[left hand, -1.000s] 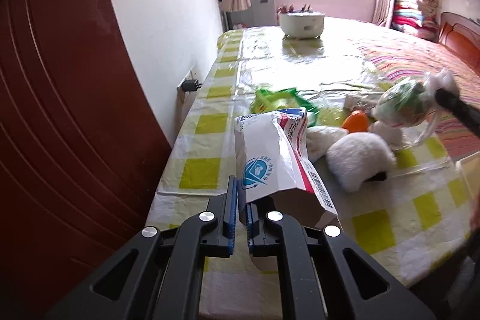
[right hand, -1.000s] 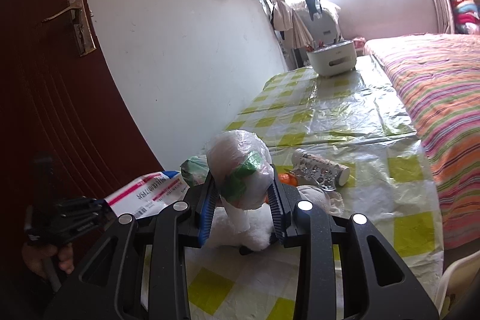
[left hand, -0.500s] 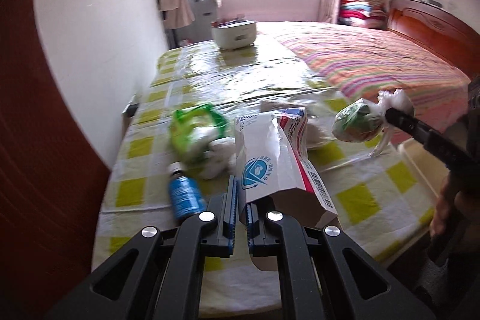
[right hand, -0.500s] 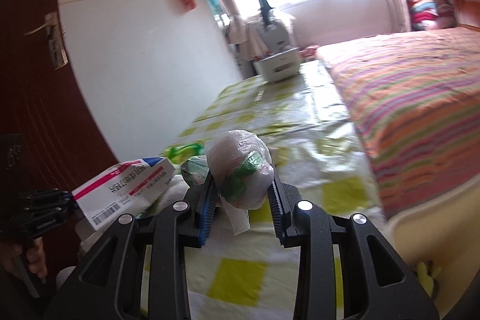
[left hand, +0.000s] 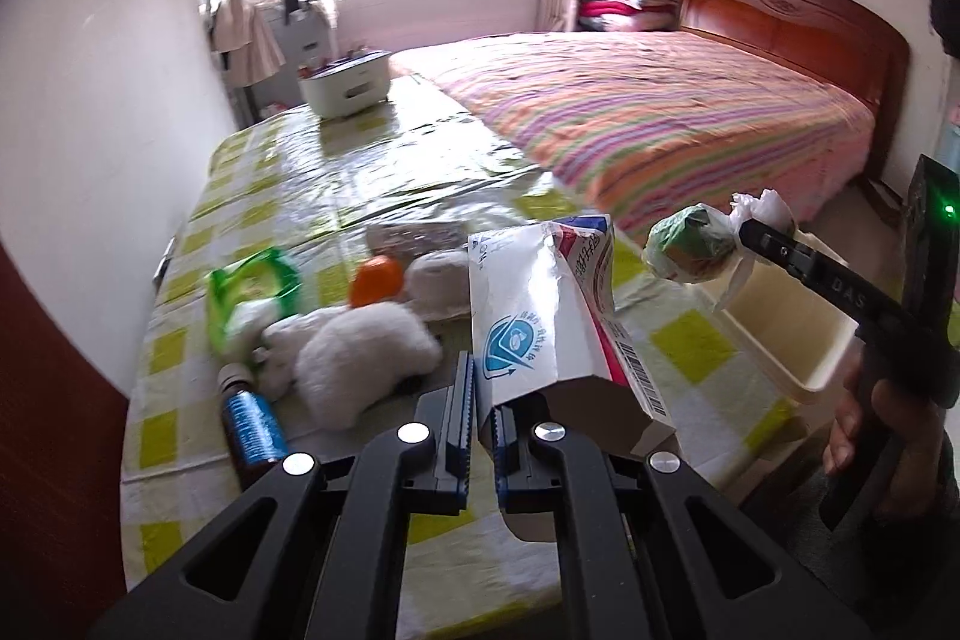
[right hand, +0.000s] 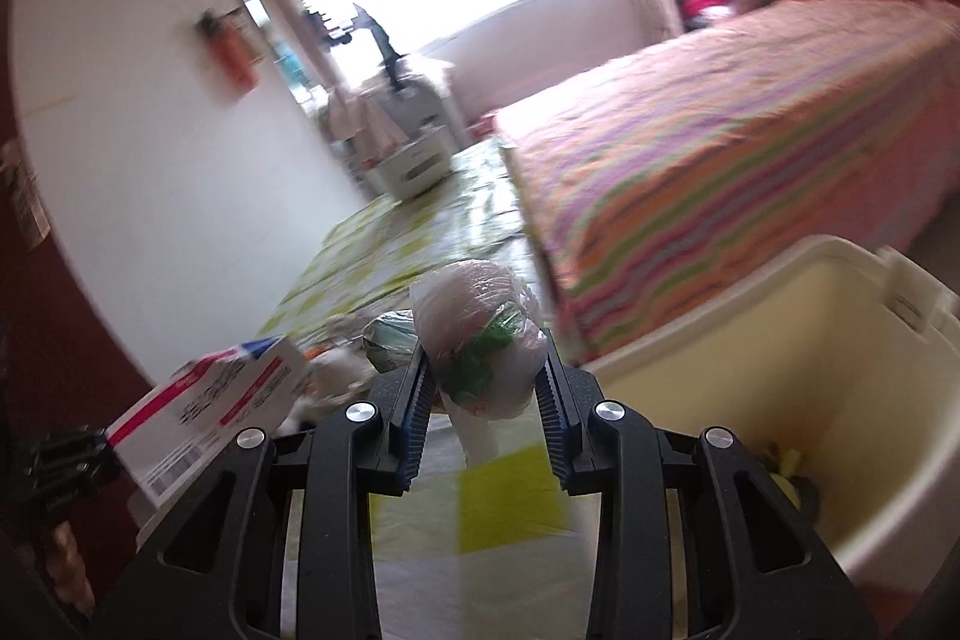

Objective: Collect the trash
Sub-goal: 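Carry the tissue box with the left gripper while right drops the bag into the bin, then lower the tissue box over the bin and open the left gripper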

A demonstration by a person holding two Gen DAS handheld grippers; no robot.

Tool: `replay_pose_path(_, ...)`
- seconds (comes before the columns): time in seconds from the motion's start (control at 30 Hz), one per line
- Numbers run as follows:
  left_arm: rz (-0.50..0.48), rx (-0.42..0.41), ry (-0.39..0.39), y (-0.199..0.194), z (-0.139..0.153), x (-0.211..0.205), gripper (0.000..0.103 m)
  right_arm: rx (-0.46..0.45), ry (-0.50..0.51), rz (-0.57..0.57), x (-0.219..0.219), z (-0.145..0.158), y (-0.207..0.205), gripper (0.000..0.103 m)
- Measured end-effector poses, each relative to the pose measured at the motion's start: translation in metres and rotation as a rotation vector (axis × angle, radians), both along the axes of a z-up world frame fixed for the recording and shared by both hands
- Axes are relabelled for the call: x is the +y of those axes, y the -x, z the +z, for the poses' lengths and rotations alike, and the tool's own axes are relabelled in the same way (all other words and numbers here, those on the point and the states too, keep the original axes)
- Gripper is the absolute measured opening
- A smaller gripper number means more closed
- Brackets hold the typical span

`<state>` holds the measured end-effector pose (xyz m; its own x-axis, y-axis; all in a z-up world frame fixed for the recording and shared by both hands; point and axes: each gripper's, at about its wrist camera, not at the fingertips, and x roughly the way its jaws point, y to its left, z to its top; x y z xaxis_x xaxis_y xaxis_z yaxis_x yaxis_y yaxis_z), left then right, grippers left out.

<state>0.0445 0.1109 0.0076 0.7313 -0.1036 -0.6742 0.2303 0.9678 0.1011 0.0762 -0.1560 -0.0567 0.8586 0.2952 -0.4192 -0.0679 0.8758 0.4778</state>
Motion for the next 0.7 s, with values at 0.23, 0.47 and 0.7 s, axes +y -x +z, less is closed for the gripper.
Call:
replay_pose_path(0.23,-0.098,-0.009,-0.011,-0.002,0.01,-0.036,0.006,0.076,0.025,-0.17,-0.032,0.002,0.013,0.031)
replay_pose_path(0.47,-0.187,-0.02,0.001,-0.011,0.021,-0.074,0.006,0.137,0.019,-0.319,-0.056,-0.005,0.029,0.035)
replay_pose_path(0.7,-0.235,-0.017,0.002,-0.018,0.022,-0.106,0.006,0.105,-0.036,-0.363,-0.068,-0.004,0.036,0.067)
